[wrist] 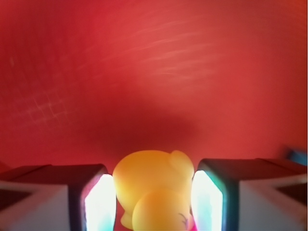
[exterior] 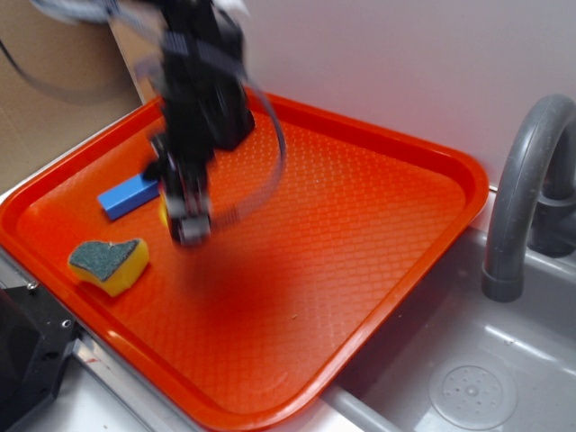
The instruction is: Grab the yellow duck.
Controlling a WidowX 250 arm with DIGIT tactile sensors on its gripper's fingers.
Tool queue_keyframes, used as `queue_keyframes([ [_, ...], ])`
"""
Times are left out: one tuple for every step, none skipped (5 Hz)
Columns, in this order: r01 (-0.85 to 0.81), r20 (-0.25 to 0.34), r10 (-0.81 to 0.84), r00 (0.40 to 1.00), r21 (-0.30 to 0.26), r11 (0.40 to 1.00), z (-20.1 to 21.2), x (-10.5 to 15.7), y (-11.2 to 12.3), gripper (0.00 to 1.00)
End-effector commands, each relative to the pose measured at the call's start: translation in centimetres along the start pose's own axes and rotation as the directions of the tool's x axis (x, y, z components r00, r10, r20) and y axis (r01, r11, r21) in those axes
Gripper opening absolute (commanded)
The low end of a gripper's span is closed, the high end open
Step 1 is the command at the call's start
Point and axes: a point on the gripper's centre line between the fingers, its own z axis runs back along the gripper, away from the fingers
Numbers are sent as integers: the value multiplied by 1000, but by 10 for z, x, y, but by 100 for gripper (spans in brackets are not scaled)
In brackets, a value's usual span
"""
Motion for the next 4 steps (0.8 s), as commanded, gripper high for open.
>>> queue_keyframes([
  [-312, 166, 326, 931, -103, 944, 59, -39, 31, 0],
  [-379, 201, 394, 897, -112, 919, 73, -54, 35, 0],
  [-404, 264, 432, 862, -156, 901, 88, -69, 38, 0],
  [-418, 280, 446, 850, -156, 895, 89, -64, 41, 0],
])
